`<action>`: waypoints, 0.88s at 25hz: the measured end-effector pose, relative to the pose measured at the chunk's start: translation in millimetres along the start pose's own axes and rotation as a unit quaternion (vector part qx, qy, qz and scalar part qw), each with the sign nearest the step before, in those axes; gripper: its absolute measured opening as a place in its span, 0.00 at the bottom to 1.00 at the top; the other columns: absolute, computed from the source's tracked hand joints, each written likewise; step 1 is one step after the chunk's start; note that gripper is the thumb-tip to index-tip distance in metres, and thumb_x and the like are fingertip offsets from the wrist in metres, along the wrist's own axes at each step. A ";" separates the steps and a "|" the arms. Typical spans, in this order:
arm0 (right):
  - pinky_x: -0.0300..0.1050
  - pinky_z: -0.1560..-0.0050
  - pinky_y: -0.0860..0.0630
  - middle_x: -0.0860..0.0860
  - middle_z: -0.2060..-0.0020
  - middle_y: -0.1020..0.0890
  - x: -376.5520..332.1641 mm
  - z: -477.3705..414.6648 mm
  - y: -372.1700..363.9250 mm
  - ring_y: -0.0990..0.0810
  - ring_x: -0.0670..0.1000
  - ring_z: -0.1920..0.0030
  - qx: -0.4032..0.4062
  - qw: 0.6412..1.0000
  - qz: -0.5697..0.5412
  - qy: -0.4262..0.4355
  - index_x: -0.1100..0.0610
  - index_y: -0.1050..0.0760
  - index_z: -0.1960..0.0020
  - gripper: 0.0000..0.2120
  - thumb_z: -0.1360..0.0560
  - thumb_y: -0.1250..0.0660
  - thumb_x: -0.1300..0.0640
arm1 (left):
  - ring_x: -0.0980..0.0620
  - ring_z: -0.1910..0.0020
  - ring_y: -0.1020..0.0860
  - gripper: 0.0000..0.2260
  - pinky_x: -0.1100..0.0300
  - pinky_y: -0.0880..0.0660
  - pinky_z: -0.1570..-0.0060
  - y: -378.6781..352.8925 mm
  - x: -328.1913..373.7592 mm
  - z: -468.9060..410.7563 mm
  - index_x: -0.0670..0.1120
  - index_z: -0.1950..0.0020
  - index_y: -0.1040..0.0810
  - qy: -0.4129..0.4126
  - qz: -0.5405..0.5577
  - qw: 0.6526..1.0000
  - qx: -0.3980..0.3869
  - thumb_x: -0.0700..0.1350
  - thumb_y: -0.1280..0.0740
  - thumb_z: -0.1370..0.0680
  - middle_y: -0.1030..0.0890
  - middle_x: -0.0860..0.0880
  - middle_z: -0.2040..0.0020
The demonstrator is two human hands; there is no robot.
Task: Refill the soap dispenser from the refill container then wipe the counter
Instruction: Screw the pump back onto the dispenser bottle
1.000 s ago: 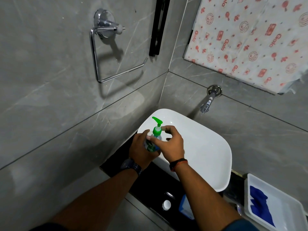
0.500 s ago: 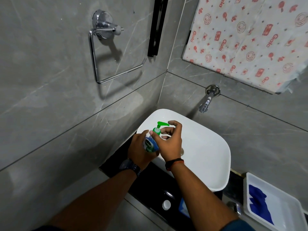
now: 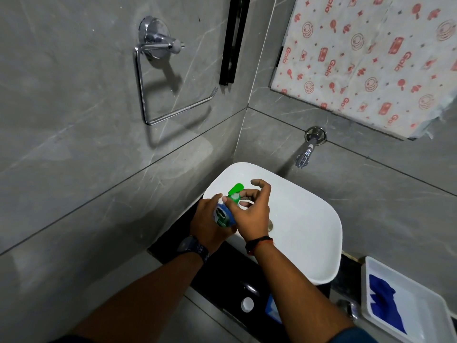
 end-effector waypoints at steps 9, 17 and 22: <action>0.42 0.43 0.24 0.40 0.53 0.21 -3.5 0.8 -1.5 0.21 0.43 0.49 -0.029 1.000 -0.003 0.000 0.48 0.35 0.36 0.33 0.35 0.22 0.58 | 0.48 0.46 0.25 0.34 0.61 0.29 0.55 2.3 0.6 1.7 0.46 0.37 0.28 -0.009 0.012 1.000 0.024 0.45 0.22 0.42 0.23 0.46 0.45; 0.44 0.41 0.24 0.37 0.51 0.22 -10.8 1.9 -4.4 0.21 0.48 0.46 -0.040 0.999 0.001 -0.001 0.47 0.33 0.37 0.29 0.32 0.24 0.59 | 0.48 0.44 0.26 0.34 0.60 0.27 0.53 2.9 0.0 -0.2 0.45 0.37 0.28 -0.026 0.007 0.999 0.018 0.46 0.22 0.40 0.22 0.48 0.45; 0.46 0.46 0.21 0.45 0.57 0.17 -10.4 3.5 -3.2 0.18 0.45 0.53 0.013 1.000 0.020 -0.019 0.46 0.31 0.48 0.23 0.35 0.22 0.57 | 0.49 0.46 0.26 0.30 0.56 0.24 0.54 0.9 -4.0 -2.8 0.46 0.39 0.28 -0.015 0.002 1.000 0.004 0.46 0.24 0.39 0.22 0.48 0.47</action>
Point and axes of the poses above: each hand's wrist, its own z-axis away from the middle knuckle, its own y-axis out of the back of the hand, x = y × z, the point moved 5 cm from there along -z, towards the middle knuckle
